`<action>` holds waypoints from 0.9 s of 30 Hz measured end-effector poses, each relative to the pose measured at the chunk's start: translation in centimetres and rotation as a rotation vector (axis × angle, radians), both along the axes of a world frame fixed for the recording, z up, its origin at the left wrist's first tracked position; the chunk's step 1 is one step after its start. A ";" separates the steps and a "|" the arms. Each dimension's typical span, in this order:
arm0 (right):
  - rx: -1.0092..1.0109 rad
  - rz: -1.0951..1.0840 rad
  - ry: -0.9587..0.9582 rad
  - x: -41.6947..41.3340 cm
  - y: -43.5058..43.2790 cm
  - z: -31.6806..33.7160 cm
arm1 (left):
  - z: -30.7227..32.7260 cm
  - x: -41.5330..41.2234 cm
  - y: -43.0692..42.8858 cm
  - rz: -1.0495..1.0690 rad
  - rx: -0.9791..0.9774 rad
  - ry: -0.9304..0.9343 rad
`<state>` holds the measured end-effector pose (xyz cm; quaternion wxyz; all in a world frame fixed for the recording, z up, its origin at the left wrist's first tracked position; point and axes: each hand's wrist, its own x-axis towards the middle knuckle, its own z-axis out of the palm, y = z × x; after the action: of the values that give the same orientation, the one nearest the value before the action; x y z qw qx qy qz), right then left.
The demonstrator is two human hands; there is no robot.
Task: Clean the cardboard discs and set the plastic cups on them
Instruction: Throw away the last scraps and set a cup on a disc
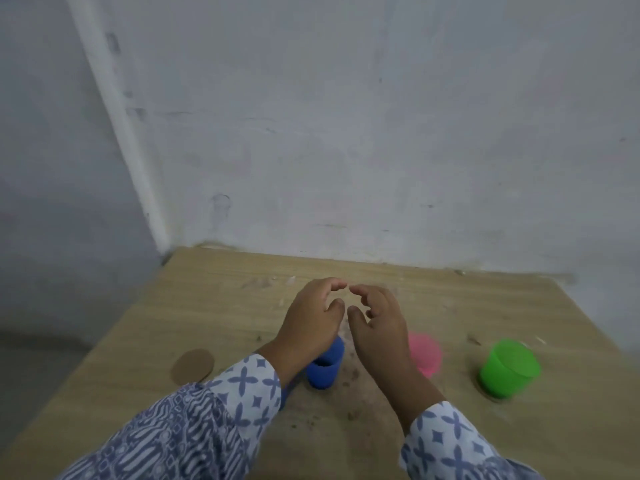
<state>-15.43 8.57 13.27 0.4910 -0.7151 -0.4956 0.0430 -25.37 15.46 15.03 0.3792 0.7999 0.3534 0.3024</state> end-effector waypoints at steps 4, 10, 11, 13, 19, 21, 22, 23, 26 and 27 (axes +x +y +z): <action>-0.022 0.035 -0.003 -4.4 2.9 -0.7 | -1.0 -4.2 2.4 0.024 -0.039 -0.018; -0.092 0.084 0.063 -11.5 6.7 -2.2 | -2.9 -11.0 6.6 0.038 -0.078 0.006; -0.107 0.091 0.077 -12.6 7.2 -2.5 | -3.3 -11.9 7.3 0.038 -0.086 0.008; -0.143 0.087 0.106 -14.9 8.5 -3.2 | -4.1 -14.1 8.6 0.037 -0.112 0.005; -0.288 0.074 0.176 -20.5 11.1 -6.4 | -7.8 -19.0 11.9 0.028 -0.203 0.109; -0.365 0.062 0.185 -21.2 11.4 -7.7 | -9.0 -20.0 12.4 0.017 -0.218 0.150; -0.407 0.047 0.190 -21.7 11.8 -8.7 | -9.7 -20.6 13.0 0.004 -0.231 0.184; -0.445 0.040 0.185 -21.9 11.9 -9.3 | -10.5 -21.1 13.3 -0.006 -0.232 0.218; -0.580 0.071 0.106 -22.4 11.8 -11.5 | -12.8 -22.5 14.2 -0.027 -0.230 0.338; -0.634 0.090 0.066 -22.6 11.8 -12.2 | -13.5 -22.8 14.5 -0.023 -0.240 0.382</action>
<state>-38.00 20.35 1.02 0.2572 -0.8080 -0.4724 0.2403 -48.21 29.94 1.57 0.4011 0.7959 0.4430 0.0968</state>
